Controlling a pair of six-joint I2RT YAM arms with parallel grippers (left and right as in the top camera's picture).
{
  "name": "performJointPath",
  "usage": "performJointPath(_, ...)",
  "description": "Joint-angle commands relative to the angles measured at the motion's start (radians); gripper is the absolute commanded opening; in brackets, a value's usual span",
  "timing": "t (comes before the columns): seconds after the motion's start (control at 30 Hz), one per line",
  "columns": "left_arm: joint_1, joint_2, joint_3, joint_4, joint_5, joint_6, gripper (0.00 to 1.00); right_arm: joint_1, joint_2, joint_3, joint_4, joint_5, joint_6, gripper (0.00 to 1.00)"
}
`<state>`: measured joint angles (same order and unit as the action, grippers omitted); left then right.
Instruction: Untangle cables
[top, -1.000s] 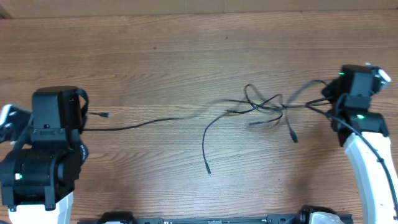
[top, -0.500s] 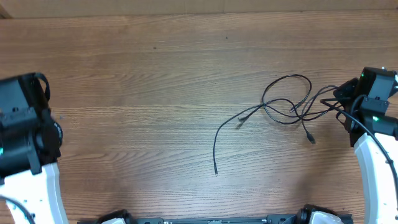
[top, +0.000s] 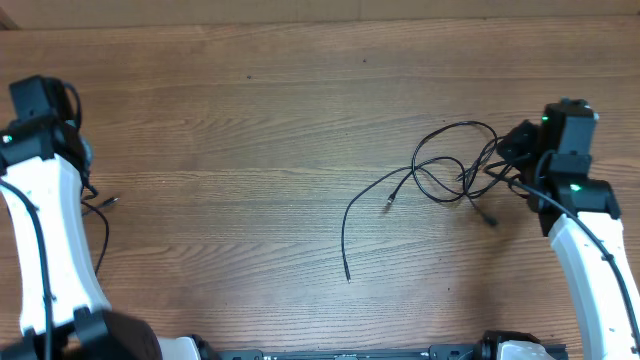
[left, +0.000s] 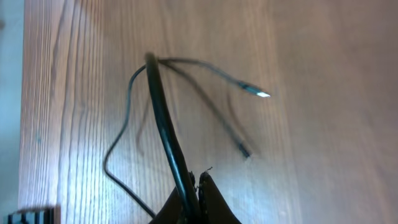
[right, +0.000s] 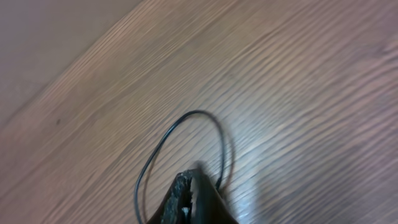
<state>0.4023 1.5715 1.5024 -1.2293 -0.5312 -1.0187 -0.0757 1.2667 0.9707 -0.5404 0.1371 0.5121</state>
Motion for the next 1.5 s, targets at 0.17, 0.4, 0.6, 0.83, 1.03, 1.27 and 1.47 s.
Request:
performJointPath(0.17, 0.202, 0.130, 0.020, -0.016, 0.219, 0.039, 0.59, 0.111, -0.019, 0.026, 0.007, -0.012, -0.020, 0.04)
performJointPath(0.4, 0.234, 0.152, 0.023, -0.011, 0.519, 0.087, 1.00, 0.174, -0.021, 0.026, -0.013, -0.012, -0.021, 0.04)
performJointPath(0.6, 0.222, 0.146, 0.123, 0.057, 1.109, 0.411, 0.99, 0.233, -0.021, 0.026, -0.008, -0.162, -0.097, 0.04)
performJointPath(0.83, 0.159, 0.138, 0.190, -0.039, 1.451, 0.701, 1.00, 0.271, -0.021, 0.027, -0.003, -0.494, -0.243, 0.04)
performJointPath(1.03, 0.002, 0.123, 0.190, -0.079, 1.408, 0.832, 1.00, 0.285, -0.021, 0.087, 0.039, -0.840, -0.320, 0.04)
performJointPath(1.27, -0.225, 0.112, 0.190, -0.023, 1.414, 0.934, 1.00, 0.305, -0.021, 0.172, 0.103, -0.837, -0.054, 0.38)
performJointPath(1.47, -0.332, 0.112, 0.190, 0.017, 1.415, 0.924, 1.00, 0.305, -0.012, 0.172, 0.055, -0.756, 0.023, 1.00)
